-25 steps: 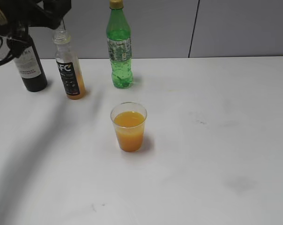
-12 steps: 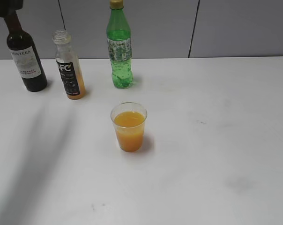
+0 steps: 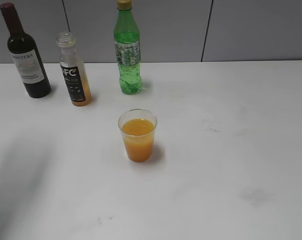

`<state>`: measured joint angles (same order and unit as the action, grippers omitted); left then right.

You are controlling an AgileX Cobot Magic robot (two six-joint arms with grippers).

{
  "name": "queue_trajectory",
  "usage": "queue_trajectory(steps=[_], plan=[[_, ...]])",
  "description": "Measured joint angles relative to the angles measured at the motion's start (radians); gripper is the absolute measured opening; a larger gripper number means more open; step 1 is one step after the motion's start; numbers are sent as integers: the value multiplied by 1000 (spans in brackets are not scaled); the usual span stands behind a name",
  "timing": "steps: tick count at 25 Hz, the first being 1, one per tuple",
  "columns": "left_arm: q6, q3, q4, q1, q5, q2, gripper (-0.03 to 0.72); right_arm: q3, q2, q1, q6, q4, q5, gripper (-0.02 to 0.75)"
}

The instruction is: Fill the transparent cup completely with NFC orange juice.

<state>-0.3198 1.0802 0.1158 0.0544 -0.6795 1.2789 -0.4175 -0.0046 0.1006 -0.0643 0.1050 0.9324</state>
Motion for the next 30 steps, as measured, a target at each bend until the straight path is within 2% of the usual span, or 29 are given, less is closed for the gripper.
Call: queue_trajectory(steps=[4,8,20,24,30], plan=[[-26,-3,49,-75,-94,-54,592,0,0,0,0,1,0,587],[-31,-51,69,-100,-177,-135,592,0,0,0,0,1,0,587],[-19,-458,98,-103,-188,-598,591,0,0,0,0,1,0,587],[23,-517,86,-103,-234,-765,591,0,0,0,0,1,0,587],[73,-531,48,-103,-341,-922,586,0,0,0,0,1,0,587]])
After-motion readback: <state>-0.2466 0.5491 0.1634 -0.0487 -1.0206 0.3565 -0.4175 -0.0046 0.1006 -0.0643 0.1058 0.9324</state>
